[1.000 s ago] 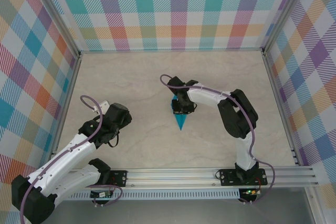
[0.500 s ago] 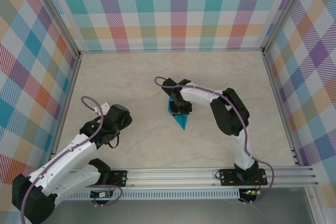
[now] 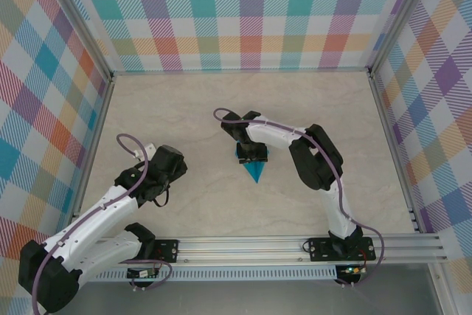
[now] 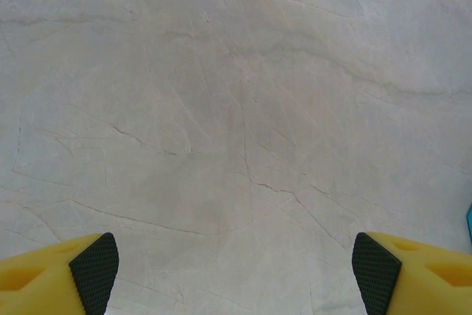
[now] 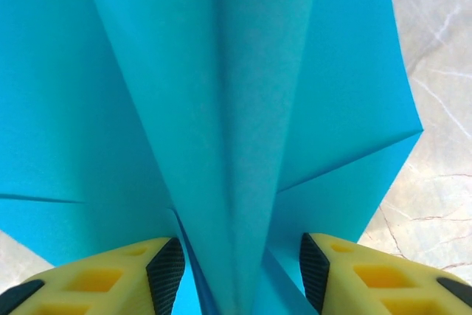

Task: Fold a paper plane with a square sheet of paper (pick it up from the middle)
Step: Move the paper plane to the center of the table, then reset both arms

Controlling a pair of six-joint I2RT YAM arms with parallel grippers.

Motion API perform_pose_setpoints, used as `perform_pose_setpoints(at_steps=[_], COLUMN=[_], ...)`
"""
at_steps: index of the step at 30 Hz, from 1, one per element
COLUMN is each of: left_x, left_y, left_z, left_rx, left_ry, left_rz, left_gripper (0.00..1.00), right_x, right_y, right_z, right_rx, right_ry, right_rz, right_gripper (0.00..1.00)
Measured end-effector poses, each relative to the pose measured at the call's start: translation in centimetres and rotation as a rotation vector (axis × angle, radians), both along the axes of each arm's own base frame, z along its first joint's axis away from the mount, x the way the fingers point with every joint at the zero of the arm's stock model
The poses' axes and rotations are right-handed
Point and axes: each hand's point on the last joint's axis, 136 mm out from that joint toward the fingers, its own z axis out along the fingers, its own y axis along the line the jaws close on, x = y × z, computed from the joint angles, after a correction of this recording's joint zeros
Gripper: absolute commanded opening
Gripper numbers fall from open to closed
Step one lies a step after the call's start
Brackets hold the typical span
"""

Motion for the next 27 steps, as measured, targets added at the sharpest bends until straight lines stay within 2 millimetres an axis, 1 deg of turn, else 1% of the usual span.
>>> perform_pose_setpoints(at_steps=[6,9,13,15,17,19,20,21,23,25,26,27], left_x=[0.0,0.0,0.1,0.1,0.3,0.5,0.7,0.9,1.7,2.6,3.0,3.5], left_y=[-0.1,-0.2,-0.3,-0.2,0.2,1.1,1.6,2.3,4.0,5.9,6.7,7.5], left_z=[-0.1,-0.2,-0.3,-0.3,-0.2,-0.2,-0.1,0.0,0.4,0.9,1.0,1.0], left_rx=[0.007,0.015,0.036,0.051,0.074,0.106,0.117,0.130,0.163,0.213,0.241,0.277], left_ry=[0.009,0.015,0.021,0.022,0.019,0.019,0.020,0.017,-0.003,-0.034,-0.047,-0.061], left_rz=[-0.017,-0.035,-0.059,-0.070,-0.071,-0.054,-0.041,-0.024,0.020,0.066,0.083,0.096], left_gripper=[0.85,0.85,0.85,0.86,0.86,0.86,0.86,0.87,0.87,0.88,0.89,0.90], right_x=[-0.3,-0.7,-0.8,-0.9,-1.2,-1.2,-1.2,-1.0,-0.6,-0.3,-0.3,-0.4], right_y=[0.0,0.2,0.0,-0.7,-1.9,-4.3,-5.5,-7.7,-12.2,-17.1,-19.2,-21.1], right_z=[1.0,2.5,6.9,9.3,11.7,14.4,15.3,16.4,17.5,17.4,16.9,16.0], right_rx=[0.020,0.055,0.129,0.157,0.169,0.158,0.148,0.123,0.056,-0.031,-0.076,-0.120], right_ry=[-0.014,-0.030,-0.110,-0.170,-0.239,-0.347,-0.389,-0.451,-0.563,-0.657,-0.685,-0.704], right_rz=[0.001,0.019,0.034,0.044,0.049,0.031,0.016,-0.013,-0.078,-0.121,-0.131,-0.138], right_gripper=[0.66,0.70,0.81,0.87,0.90,0.91,0.91,0.93,0.95,1.00,1.00,1.00])
